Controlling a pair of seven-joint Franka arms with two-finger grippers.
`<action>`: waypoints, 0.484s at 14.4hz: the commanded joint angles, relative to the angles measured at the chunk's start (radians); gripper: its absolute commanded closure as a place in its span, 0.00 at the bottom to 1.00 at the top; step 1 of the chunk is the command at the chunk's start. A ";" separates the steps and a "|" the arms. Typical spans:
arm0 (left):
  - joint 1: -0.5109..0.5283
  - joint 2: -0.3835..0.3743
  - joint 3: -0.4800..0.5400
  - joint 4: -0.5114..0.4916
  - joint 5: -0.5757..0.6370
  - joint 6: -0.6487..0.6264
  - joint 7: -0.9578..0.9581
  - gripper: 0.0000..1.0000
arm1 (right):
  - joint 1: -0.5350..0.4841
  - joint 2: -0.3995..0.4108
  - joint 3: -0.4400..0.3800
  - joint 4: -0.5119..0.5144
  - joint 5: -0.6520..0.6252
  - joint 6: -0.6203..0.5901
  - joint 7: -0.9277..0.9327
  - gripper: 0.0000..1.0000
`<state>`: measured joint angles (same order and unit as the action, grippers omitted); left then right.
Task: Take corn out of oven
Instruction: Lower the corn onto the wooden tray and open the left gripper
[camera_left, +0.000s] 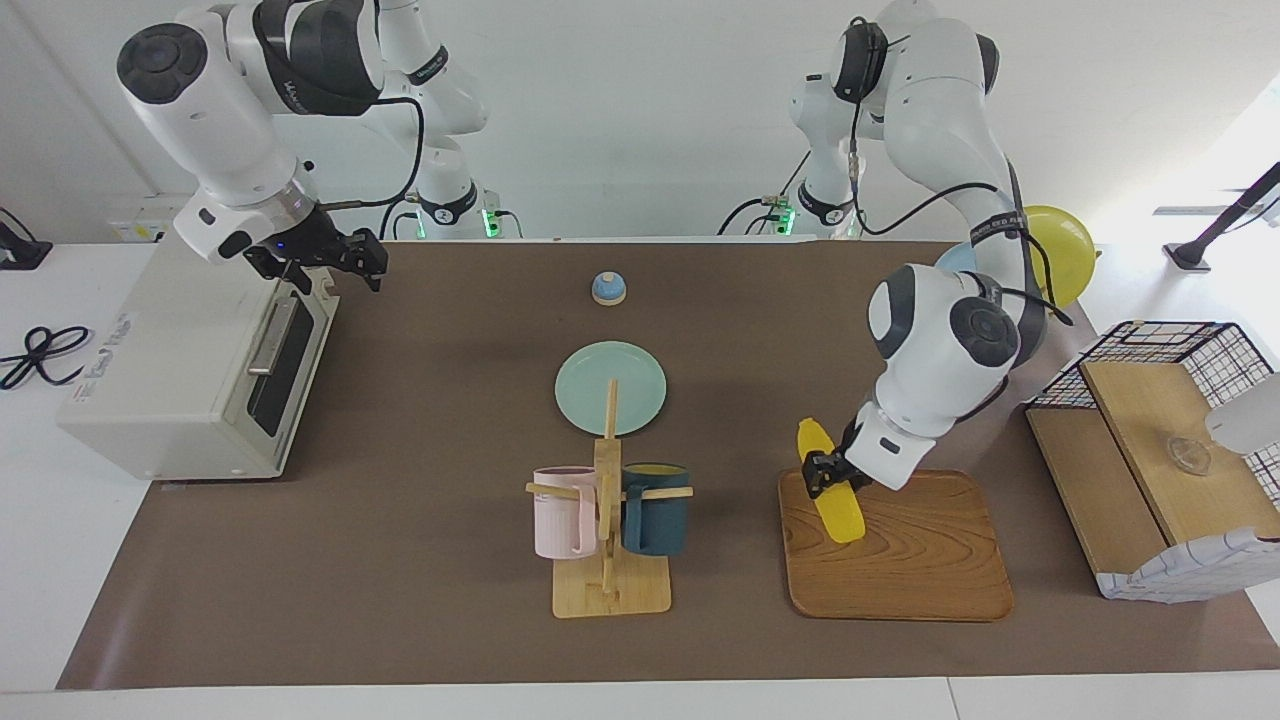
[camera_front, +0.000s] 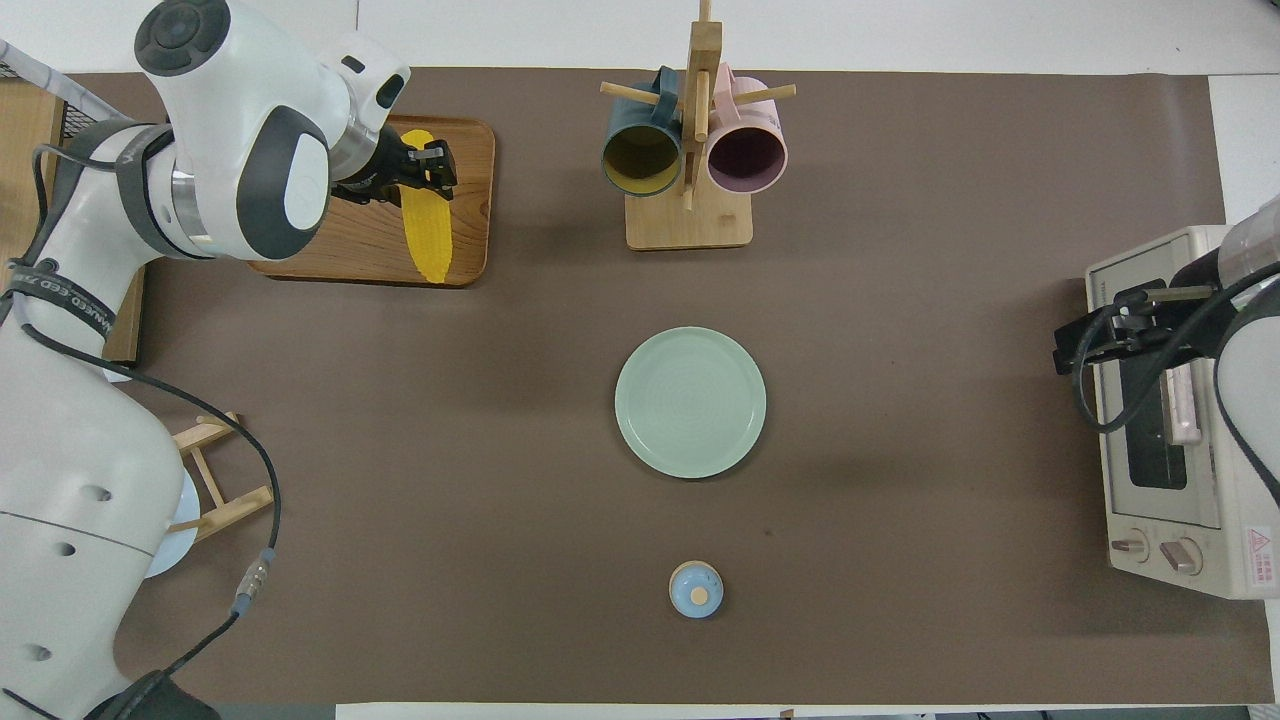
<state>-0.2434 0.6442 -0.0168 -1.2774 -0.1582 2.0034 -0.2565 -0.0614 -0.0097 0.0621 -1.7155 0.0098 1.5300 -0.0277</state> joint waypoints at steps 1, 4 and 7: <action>0.056 0.107 -0.012 0.147 0.020 -0.011 0.072 1.00 | 0.008 0.033 0.004 0.065 0.012 -0.030 0.008 0.00; 0.075 0.164 -0.009 0.150 0.022 0.069 0.140 1.00 | 0.028 0.030 -0.005 0.069 -0.007 -0.039 0.008 0.00; 0.090 0.215 -0.005 0.161 0.034 0.107 0.196 1.00 | 0.057 0.037 -0.005 0.080 -0.045 -0.028 0.006 0.00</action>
<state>-0.1652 0.8109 -0.0172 -1.1760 -0.1492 2.1048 -0.1065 -0.0245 0.0016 0.0611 -1.6732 -0.0073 1.5186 -0.0277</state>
